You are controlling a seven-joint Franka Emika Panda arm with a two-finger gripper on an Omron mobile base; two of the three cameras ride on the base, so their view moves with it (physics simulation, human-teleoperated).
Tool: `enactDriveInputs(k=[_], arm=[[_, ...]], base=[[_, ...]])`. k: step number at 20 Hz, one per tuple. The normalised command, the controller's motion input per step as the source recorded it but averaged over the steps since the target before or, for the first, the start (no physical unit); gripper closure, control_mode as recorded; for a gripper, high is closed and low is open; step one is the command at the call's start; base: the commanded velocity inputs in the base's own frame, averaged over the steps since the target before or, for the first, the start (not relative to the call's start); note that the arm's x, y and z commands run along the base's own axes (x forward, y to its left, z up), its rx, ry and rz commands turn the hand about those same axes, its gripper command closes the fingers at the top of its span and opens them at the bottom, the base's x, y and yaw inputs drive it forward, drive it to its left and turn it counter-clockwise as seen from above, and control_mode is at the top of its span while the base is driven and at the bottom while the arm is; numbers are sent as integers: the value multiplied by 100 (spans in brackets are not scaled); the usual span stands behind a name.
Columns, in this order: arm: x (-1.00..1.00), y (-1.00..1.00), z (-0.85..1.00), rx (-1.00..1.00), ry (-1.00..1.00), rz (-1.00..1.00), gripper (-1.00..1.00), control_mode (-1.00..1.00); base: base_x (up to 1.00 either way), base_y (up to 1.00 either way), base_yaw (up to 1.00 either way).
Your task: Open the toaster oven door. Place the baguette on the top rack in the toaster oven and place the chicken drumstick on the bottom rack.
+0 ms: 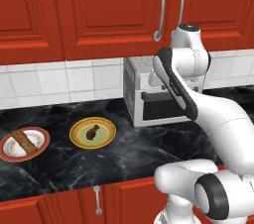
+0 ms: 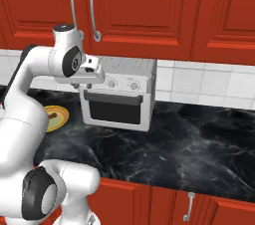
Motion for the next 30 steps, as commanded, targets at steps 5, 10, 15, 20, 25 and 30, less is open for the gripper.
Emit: enactDriveInputs(k=[5, 10, 15, 20, 25, 30], arm=[[-36, 7, -34, -7, -12, 0, -100, -100], [-47, 10, -89, -42, -42, 11, -100, -100], [-1, 19, -25, -52, -47, 15, -100, -100], [25, 24, 8, -47, -19, 4, -100, -100], [37, 3, 49, -43, 3, 1, -100, -100], [35, 2, -1, -24, 10, 0, -100, -100]], base=[[0, 0, 0], [0, 0, 0], [0, 0, 0], [0, 0, 0], [0, 0, 0], [0, 0, 0]])
